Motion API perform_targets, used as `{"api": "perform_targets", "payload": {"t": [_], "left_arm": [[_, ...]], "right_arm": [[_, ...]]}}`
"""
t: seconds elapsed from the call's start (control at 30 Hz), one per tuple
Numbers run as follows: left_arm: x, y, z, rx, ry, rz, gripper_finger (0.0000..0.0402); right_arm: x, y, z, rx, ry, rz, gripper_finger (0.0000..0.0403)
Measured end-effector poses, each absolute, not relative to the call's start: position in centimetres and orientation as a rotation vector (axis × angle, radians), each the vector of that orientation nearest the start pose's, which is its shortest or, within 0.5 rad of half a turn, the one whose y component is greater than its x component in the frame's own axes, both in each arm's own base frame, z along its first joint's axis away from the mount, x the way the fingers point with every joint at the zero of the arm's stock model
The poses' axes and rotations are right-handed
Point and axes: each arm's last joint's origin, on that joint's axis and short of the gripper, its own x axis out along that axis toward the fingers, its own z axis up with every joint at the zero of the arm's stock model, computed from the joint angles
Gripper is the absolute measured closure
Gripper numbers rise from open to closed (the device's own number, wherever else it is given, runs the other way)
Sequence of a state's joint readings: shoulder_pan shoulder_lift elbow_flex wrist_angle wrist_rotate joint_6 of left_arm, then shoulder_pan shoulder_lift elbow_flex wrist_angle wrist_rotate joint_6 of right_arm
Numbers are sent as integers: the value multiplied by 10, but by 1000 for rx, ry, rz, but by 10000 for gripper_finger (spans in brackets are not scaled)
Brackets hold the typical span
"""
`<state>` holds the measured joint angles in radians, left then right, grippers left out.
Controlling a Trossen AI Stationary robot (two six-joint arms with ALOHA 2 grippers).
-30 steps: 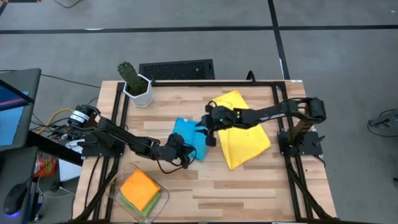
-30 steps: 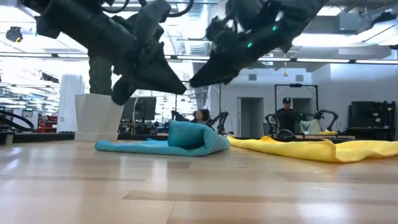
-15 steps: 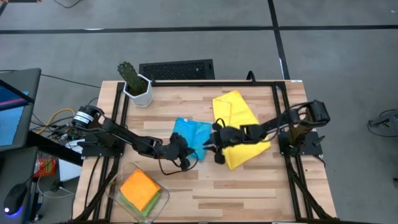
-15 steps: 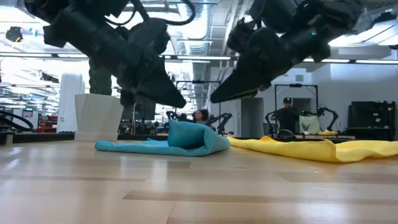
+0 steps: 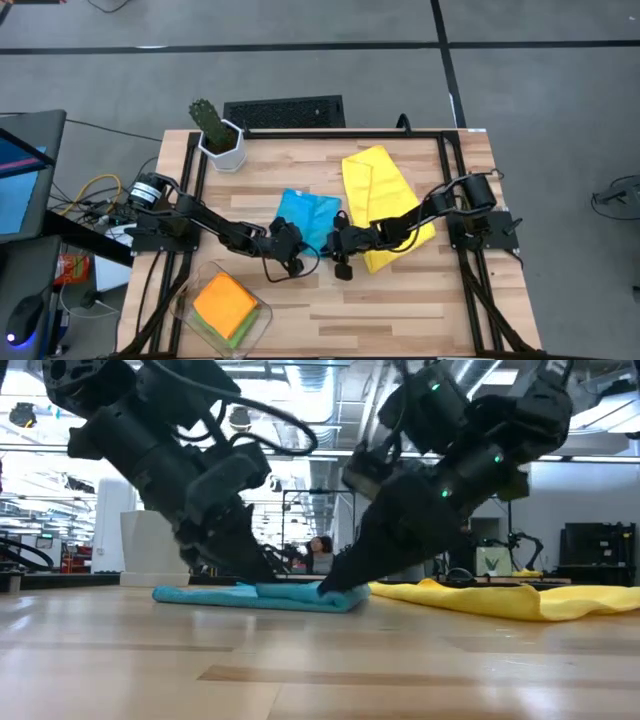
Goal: Fold microfiber towels
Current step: Fold the blue microfiber towel
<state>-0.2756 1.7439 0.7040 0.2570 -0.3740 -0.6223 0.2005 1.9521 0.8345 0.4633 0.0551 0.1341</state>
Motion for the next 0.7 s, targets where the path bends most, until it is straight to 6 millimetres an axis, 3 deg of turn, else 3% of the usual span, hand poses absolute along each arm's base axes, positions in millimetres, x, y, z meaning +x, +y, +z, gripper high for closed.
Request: {"api": "perform_targets", "payload": {"t": [0.27, 0.47, 0.57, 0.7], "left_arm": [[298, -73, 120, -423, 671, 347, 401], [304, -79, 149, -460, 488, 354, 401], [304, -82, 147, -438, 488, 344, 401], [303, -84, 139, -421, 514, 359, 401]], "right_arm": [[355, 71, 91, 67, 673, 89, 313], [355, 68, 113, 57, 605, 40, 313], [357, 63, 128, 36, 542, 3, 313], [357, 46, 129, 21, 534, -101, 313]]}}
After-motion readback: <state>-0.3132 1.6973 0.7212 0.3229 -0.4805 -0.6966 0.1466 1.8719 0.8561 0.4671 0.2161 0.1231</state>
